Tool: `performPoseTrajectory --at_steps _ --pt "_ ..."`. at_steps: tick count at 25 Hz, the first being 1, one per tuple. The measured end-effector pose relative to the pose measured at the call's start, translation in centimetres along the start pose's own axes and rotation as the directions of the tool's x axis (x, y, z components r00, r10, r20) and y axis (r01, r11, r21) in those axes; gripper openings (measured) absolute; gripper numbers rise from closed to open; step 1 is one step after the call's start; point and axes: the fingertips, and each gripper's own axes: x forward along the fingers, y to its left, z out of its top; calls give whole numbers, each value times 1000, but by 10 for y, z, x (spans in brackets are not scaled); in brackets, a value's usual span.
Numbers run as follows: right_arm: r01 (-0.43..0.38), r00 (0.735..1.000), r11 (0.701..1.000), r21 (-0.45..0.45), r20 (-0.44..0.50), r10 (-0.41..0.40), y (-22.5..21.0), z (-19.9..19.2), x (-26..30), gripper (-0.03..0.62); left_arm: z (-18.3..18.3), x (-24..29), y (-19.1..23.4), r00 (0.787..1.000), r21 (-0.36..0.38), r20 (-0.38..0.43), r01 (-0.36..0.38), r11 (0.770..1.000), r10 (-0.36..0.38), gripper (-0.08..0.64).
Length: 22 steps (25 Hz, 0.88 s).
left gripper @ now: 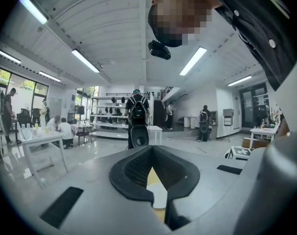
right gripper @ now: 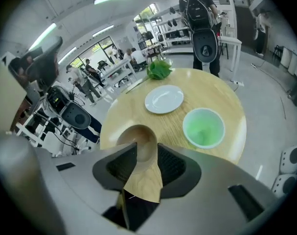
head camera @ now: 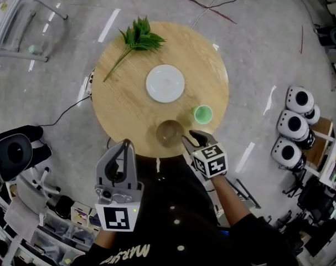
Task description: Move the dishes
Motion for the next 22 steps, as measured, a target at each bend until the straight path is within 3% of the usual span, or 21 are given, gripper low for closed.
performPoseTrajectory --at_steps 3,6,10,13,15,16,17,22 --pt "-39 992 999 -34 116 43 5 40 -28 152 13 -1 2 1000 7 23 -3 1000 3 11" --pt "-89 966 992 -91 236 108 -3 102 -42 169 18 -2 7 999 8 34 -13 1000 12 11" --pt "-72 960 973 -218 248 127 -34 169 -30 155 16 -1 9 1000 10 23 -16 1000 16 11" --pt "-38 974 964 -264 204 94 -62 195 -6 101 12 0 11 1000 3 15 -22 1000 22 11" --pt "-56 986 966 -254 138 94 -79 197 19 83 7 2 12 1000 -3 5 -27 1000 27 11" --pt "-72 991 965 -251 94 98 -86 194 32 103 5 2 12 1000 -5 0 -29 1000 29 11" --pt "-89 994 964 -252 46 103 -93 190 43 169 4 3 12 1000 -5 -4 -29 1000 29 11" --pt "-175 978 960 -218 -150 144 -110 168 87 178 -7 6 17 999 -6 -34 -42 999 41 11"
